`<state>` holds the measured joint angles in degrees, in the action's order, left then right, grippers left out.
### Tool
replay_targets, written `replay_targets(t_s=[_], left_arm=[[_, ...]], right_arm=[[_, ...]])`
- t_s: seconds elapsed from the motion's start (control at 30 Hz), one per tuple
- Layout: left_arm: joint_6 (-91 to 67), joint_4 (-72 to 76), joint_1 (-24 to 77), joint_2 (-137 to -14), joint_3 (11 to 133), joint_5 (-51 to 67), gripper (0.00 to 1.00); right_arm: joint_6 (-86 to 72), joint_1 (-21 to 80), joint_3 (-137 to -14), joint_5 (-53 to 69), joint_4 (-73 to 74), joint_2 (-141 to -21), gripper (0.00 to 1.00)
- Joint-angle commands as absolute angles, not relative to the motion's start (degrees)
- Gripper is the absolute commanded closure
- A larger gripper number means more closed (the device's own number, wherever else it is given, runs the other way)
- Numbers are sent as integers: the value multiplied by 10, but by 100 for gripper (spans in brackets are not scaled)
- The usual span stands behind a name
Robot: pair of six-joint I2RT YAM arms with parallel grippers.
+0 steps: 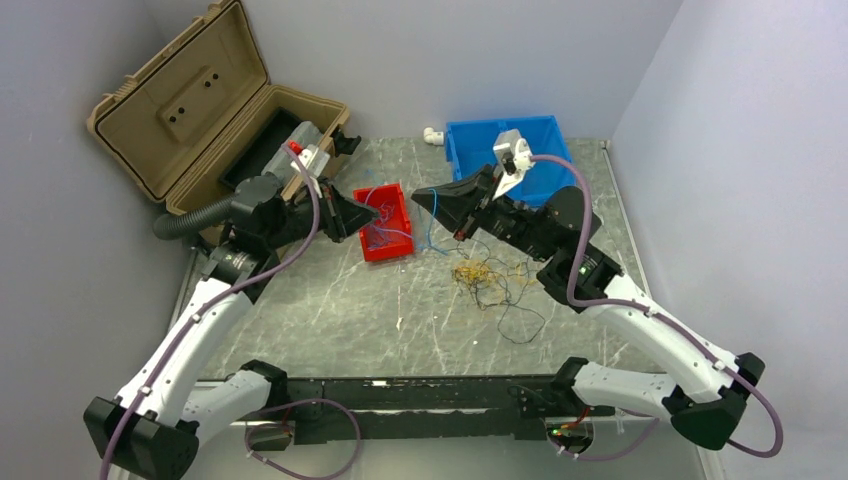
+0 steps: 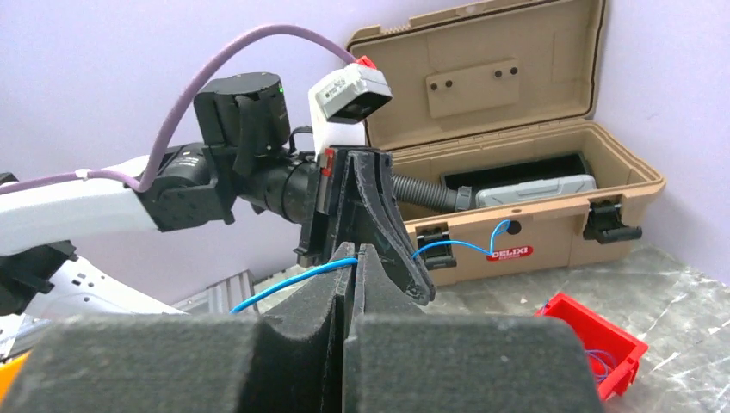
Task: Untangle the cables
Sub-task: Untie the cable.
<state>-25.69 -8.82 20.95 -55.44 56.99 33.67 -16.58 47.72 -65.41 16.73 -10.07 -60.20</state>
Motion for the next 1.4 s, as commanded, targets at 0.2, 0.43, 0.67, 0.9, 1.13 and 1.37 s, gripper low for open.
replay_targets(t_s=[0.2, 0.43, 0.67, 0.9, 1.13, 1.37], left_arm=[[-393, 279, 215, -555, 502, 569, 100], [-372, 266, 236, -593, 490, 556, 100], [-312, 195, 260, -622, 510, 502, 66], [-320, 223, 261, -635, 507, 490, 54], [-327, 238, 261, -653, 506, 485, 46], [-336, 269, 262, -648, 499, 470, 100]], right_arm=[[-203, 479, -650, 78, -30, -649, 100], [-221, 479, -643, 77, -41, -661, 100], [-238, 479, -651, 96, -49, -674, 100], [-263, 480, -640, 112, -71, -682, 100], [-282, 478, -641, 124, -85, -692, 100], [-283, 478, -636, 108, -83, -691, 100]])
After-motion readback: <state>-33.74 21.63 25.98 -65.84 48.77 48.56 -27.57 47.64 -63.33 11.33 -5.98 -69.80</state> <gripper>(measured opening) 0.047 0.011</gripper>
